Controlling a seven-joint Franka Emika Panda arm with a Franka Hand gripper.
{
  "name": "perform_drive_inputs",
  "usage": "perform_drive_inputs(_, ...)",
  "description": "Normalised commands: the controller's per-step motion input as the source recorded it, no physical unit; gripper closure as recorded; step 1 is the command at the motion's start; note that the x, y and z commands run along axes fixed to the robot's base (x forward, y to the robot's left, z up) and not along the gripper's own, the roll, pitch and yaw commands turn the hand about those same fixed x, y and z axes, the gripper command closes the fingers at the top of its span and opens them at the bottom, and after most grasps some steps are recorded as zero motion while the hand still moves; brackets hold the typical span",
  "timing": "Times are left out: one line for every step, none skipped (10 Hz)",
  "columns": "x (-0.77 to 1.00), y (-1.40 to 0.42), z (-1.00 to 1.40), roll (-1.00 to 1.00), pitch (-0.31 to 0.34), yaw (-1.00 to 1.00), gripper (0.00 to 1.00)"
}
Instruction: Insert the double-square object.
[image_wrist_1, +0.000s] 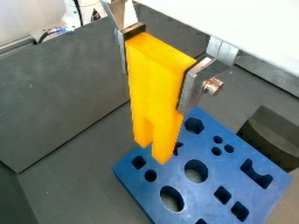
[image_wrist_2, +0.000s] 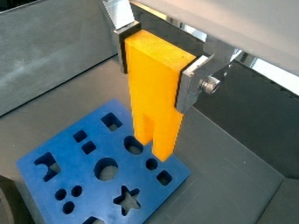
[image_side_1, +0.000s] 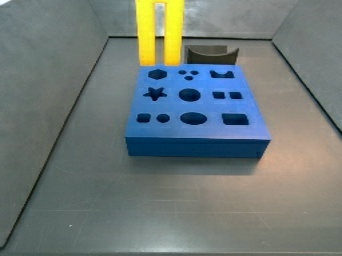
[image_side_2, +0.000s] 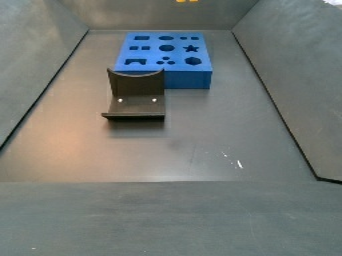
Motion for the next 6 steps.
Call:
perform_drive_inputs(0.44, 0.0, -0.14, -0.04, 0.0, -0.2, 1.0)
perform_drive_inputs(0.81, 0.41, -0.24, -0.18, -0.001, -0.09, 1.0)
perform_drive_inputs(1.0, 0.44, -0.29, -0.1, 0.0, -0.04, 1.0)
perform_drive_inputs(1.0, 0.43, -0.2, 0.0, 0.0, -0.04, 1.0)
perform_drive_inputs(1.0, 0.43, -0.15, 0.0, 0.0, -0.05, 1.0)
perform_drive_inputs(1.0, 0.33, 0.0, 0.07, 0.0, -0.1, 1.0)
